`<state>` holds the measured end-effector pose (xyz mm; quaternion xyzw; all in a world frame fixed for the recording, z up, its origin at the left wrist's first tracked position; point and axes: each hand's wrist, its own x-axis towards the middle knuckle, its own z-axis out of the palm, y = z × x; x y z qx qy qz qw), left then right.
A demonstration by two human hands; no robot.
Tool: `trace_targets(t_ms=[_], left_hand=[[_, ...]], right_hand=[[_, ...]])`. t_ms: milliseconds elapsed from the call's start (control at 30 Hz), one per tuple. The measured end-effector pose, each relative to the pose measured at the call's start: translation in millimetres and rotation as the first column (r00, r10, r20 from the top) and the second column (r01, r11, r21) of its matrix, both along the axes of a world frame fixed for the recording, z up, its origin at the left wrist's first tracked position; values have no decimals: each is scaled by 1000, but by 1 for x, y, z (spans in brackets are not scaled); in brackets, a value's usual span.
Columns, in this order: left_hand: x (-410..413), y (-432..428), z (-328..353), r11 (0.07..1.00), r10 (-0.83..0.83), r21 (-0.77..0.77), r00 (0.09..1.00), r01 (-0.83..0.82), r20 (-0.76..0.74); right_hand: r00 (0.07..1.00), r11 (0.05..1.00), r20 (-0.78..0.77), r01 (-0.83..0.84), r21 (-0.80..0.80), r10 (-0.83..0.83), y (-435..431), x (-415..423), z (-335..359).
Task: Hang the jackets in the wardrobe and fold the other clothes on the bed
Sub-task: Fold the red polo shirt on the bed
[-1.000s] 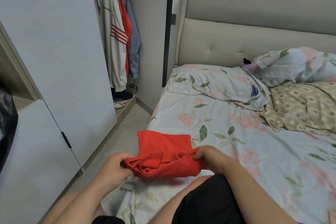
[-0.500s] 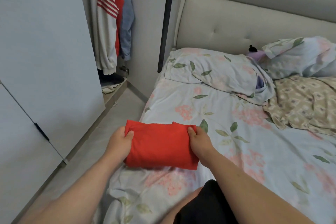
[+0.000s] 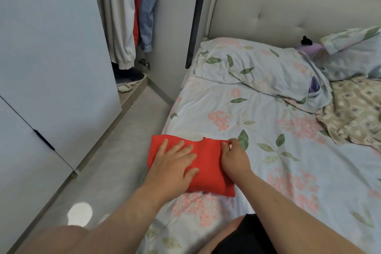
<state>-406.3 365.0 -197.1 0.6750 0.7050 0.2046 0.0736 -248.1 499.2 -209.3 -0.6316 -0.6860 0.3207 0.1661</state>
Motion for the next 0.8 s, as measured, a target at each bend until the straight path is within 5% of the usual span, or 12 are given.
trace_targets(t_ms=[67, 167, 333, 533, 800], left_hand=[[1, -1, -1, 999, 17, -44, 999, -19, -41], [4, -4, 3, 992, 90, 95, 987, -78, -130], [22, -22, -7, 984, 155, -52, 966, -169, -208], [3, -13, -26, 960, 169, -208, 980, -188, -108], [-8, 1, -45, 930, 149, -336, 989, -148, -22]], right_hand=[[995, 981, 72, -75, 178, 63, -8, 0, 9], [919, 851, 254, -380, 362, 303, -23, -6, 20], [768, 777, 442, -592, 216, 462, -35, -10, 19], [708, 818, 487, -574, -26, 512, -28, -6, 2], [659, 812, 530, -574, -104, 534, -19, -14, -18]])
